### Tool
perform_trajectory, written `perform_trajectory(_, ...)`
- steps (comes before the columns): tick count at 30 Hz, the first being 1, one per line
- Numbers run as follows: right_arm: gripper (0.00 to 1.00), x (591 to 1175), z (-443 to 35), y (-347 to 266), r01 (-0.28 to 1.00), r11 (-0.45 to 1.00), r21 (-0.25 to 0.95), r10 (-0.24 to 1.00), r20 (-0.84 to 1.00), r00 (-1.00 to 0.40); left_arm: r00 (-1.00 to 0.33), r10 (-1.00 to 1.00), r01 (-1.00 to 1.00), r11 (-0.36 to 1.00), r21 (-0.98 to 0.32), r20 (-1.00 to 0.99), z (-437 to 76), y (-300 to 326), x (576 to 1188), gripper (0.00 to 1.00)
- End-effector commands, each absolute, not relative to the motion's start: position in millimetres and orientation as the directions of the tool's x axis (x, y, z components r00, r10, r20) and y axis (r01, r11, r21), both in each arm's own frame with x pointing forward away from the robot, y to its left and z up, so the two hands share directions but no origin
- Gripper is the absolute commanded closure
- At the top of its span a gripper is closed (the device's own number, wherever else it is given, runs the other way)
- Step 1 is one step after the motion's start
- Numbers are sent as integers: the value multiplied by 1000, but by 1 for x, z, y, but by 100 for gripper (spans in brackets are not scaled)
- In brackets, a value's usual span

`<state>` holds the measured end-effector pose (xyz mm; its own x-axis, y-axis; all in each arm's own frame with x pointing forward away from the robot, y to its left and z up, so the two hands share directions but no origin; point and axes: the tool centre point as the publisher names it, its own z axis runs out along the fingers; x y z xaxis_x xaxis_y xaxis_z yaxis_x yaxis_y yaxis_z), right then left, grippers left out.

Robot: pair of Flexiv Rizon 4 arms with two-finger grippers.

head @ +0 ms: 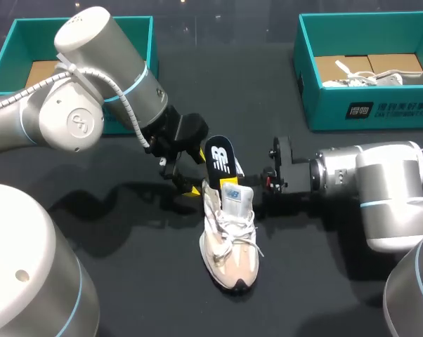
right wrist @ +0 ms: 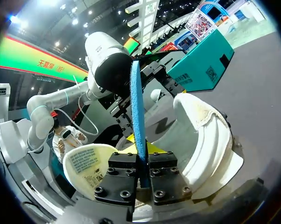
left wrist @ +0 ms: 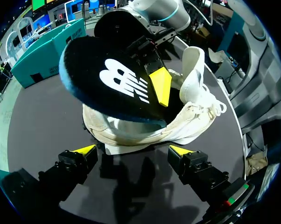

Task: Take the shoe out of the shoebox, open the shoe tongue, remove and reinsert the insole, then place the shoe into the shoebox

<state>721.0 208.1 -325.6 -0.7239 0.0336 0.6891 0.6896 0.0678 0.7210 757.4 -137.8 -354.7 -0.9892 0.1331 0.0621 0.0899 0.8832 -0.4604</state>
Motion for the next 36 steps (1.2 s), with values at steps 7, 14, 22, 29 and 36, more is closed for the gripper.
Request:
perform_trajectory(7, 64, 731, -305, 208, 612, 23, 791, 24, 611, -791, -989, 134, 91, 883, -461, 63, -355, -138, 758, 0)
perform_trajectory(14, 66, 740, -295, 211, 579, 13, 816, 7, 578, -816, -989, 134, 91, 883, -461, 63, -355, -138, 758, 0)
perform_trajectory(22, 73, 751, -292, 212, 571, -21, 821, 6, 571, -821, -989, 134, 91, 883, -461, 63, -355, -138, 758, 0)
perform_trajectory(29, 100, 747, -306, 209, 607, -24, 794, 22, 608, -794, -989, 134, 91, 883, -461, 63, -355, -138, 758, 0)
perform_trajectory(36, 100, 729, -323, 203, 659, -26, 752, 45, 659, -750, -989, 134, 91, 883, -461, 63, -355, -138, 758, 0)
